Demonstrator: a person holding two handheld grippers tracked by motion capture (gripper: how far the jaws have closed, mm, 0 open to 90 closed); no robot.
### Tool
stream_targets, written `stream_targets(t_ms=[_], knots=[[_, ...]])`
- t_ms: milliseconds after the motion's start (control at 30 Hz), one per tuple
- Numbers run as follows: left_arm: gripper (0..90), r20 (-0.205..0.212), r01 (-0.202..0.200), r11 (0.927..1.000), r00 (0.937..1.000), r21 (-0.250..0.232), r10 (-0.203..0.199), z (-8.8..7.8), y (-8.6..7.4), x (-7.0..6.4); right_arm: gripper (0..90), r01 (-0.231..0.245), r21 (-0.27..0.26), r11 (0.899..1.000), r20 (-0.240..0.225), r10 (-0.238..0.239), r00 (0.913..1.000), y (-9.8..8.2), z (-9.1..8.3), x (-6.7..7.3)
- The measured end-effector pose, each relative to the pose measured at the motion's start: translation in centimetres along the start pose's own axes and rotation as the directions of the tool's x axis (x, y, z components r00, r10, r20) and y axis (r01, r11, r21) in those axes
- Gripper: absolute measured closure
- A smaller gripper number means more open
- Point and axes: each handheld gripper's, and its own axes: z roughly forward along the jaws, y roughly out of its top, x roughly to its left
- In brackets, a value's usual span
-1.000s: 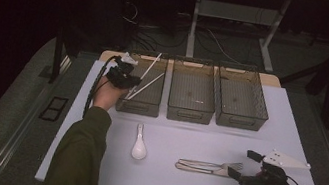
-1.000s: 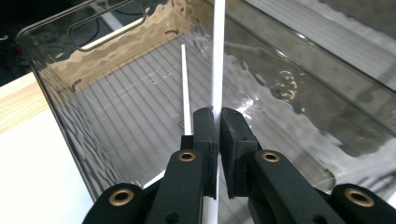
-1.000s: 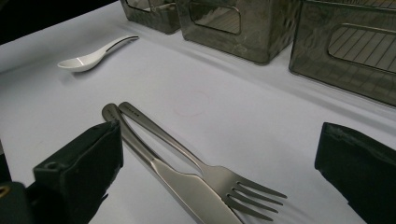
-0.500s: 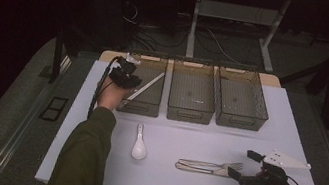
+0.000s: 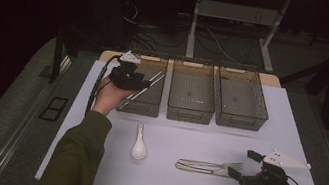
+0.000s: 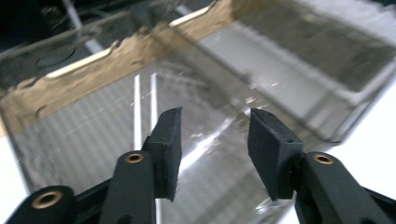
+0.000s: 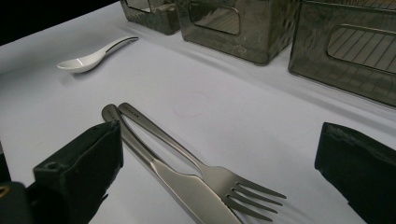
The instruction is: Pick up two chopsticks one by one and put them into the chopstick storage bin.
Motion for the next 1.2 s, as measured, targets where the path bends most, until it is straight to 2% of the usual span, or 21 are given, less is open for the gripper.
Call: stream_targets(t_ms=[100, 167, 267, 367, 467, 633, 700, 833, 933, 1100, 1200], knots=[[48.0, 0.029, -0.030, 0.9993, 0.9991, -0.022, 0.031, -0.7, 0.3, -1.2, 1.2, 0.004, -0.002, 1.000, 0.001, -0.004, 1.0000, 0.0, 0.1, -0.1], [46.0, 0.050, -0.036, 0.9987, 0.9980, -0.037, 0.038, -1.1, 0.3, -2.0, 1.2, 0.008, 0.000, 1.000, 0.001, -0.008, 1.0000, 0.0, 0.1, -0.1], [43.6, 0.079, -0.046, 0.9980, 0.9957, -0.043, 0.050, -1.7, 0.1, -3.2, 1.2, 0.013, 0.006, 1.000, 0.002, -0.013, 0.9999, 0.0, 0.1, -0.1], [41.2, 0.099, -0.076, 0.9958, 0.9919, -0.050, 0.081, -2.4, -0.2, -4.5, 1.2, 0.018, 0.007, 1.000, 0.004, -0.018, 0.9998, 0.0, 0.2, 0.0], [37.8, 0.132, -0.077, 0.9953, 0.9876, -0.059, 0.085, -2.9, -0.9, -5.7, 1.2, 0.018, 0.009, 1.000, 0.007, -0.018, 0.9998, 0.0, 0.2, 0.1], [33.3, 0.157, -0.098, 0.9935, 0.9818, -0.059, 0.106, -3.3, -2.5, -7.8, 1.2, 0.006, 0.012, 1.000, 0.004, -0.006, 1.0000, -0.1, 0.0, 0.2], [32.4, 0.166, -0.103, 0.9930, 0.9798, -0.058, 0.111, -3.4, -3.1, -8.4, 1.2, 0.026, -0.001, 1.000, 0.006, -0.026, 0.9997, -0.1, -0.1, 0.1], [32.0, 0.177, -0.108, 0.9926, 0.9772, -0.056, 0.117, -3.3, -4.6, -9.4, 1.2, 0.015, 0.001, 1.000, 0.004, -0.015, 0.9999, -0.1, -0.1, 0.2], [32.0, 0.168, -0.117, 0.9924, 0.9782, -0.037, 0.122, -3.0, -5.5, -9.8, 1.2, 0.021, 0.004, 1.000, 0.002, -0.021, 0.9998, -0.1, -0.1, 0.2], [32.1, 0.159, -0.118, 0.9926, 0.9799, -0.029, 0.121, -2.7, -6.8, -10.0, 1.2, 0.026, 0.002, 1.000, 0.002, -0.026, 0.9997, -0.1, -0.1, 0.2], [32.1, 0.162, -0.116, 0.9922, 0.9792, -0.046, 0.122, -2.6, -7.4, -10.0, 1.2, 0.023, 0.004, 1.000, 0.000, -0.023, 0.9997, -0.1, -0.1, 0.2]])
